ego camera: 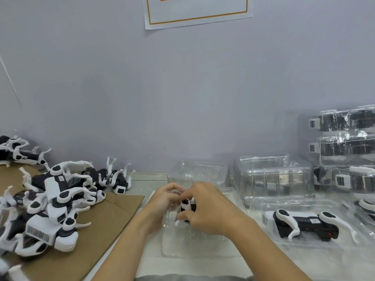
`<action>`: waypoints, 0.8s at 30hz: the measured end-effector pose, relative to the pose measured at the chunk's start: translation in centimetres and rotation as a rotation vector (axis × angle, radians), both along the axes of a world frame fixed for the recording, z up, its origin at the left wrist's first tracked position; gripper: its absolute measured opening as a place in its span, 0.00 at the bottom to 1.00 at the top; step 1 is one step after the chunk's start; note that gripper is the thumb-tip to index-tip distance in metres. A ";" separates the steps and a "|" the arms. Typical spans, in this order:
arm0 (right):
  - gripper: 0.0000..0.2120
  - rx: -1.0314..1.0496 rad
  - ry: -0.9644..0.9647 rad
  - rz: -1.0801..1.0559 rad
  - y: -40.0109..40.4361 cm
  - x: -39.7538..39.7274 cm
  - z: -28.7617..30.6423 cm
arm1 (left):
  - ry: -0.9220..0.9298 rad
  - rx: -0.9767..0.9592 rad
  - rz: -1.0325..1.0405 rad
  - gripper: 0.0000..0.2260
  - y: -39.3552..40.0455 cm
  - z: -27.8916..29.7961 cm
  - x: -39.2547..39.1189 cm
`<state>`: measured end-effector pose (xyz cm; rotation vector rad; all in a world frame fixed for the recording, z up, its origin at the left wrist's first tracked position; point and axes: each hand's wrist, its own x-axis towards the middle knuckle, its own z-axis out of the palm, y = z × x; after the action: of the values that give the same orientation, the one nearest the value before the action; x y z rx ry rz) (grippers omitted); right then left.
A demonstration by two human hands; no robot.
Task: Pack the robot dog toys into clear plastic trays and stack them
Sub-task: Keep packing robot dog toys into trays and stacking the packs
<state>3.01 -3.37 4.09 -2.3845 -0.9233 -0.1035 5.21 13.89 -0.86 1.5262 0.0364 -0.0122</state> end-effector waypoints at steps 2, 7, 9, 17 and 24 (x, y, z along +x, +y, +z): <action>0.09 -0.008 -0.007 -0.044 0.9 -0.4 -0.1 | 0.002 -0.007 0.001 0.12 -0.1 0.1 -0.1; 0.12 0.011 0.031 -0.193 1.8 -0.6 -0.4 | 0.016 0.000 0.006 0.13 -0.2 0.0 0.0; 0.11 0.034 0.035 -0.215 1.8 -0.7 -0.4 | 0.004 0.028 0.006 0.14 0.0 -0.1 0.1; 0.05 0.002 -0.026 -0.048 0.1 0.3 -0.1 | 0.021 0.028 -0.017 0.15 0.5 -0.4 0.6; 0.08 0.144 0.131 -0.037 -2.9 2.2 1.0 | 0.016 0.196 0.001 0.15 0.8 0.2 0.4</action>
<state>5.19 -6.28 5.12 -2.2466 -0.7836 -0.0271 5.66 14.67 -0.69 1.7222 0.0525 -0.0205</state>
